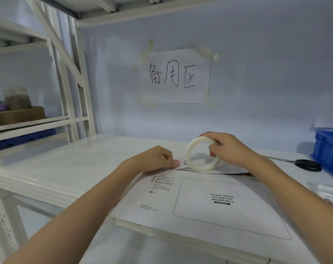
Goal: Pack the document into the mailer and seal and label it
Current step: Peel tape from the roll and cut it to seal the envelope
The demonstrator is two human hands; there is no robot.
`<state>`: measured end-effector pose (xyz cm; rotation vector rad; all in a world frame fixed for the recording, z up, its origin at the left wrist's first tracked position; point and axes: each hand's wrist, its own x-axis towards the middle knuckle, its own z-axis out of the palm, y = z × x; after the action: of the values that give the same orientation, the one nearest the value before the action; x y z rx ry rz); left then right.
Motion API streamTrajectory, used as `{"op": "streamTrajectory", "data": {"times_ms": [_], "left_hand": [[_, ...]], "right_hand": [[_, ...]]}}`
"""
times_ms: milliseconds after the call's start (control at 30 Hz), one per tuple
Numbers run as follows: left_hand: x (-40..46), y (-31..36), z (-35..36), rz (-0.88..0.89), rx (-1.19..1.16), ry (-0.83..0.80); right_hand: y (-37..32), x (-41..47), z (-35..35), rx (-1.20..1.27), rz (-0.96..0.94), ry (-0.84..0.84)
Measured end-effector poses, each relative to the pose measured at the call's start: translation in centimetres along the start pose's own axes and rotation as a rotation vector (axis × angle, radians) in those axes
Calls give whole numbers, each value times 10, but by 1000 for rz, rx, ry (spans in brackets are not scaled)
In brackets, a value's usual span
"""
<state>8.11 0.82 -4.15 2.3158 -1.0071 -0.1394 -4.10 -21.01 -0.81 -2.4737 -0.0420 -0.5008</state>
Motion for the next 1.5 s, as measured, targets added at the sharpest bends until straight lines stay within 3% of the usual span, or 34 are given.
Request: {"op": "streamTrajectory", "data": {"times_ms": [233, 467, 633, 800, 1200, 1500], "left_hand": [[8, -6, 13, -33, -91, 8], [14, -8, 26, -6, 55, 60], [19, -8, 32, -4, 153, 109], [23, -15, 34, 9, 169, 131], [25, -15, 35, 23, 179, 142], [24, -13, 34, -4, 154, 122]], "right_hand": [[7, 3, 2, 110, 22, 8], [13, 3, -2, 731, 235, -180], [25, 1, 5, 881, 321, -294], [24, 7, 10, 997, 345, -245], [10, 9, 6, 624, 207, -6], [15, 8, -12, 432, 168, 18]]}}
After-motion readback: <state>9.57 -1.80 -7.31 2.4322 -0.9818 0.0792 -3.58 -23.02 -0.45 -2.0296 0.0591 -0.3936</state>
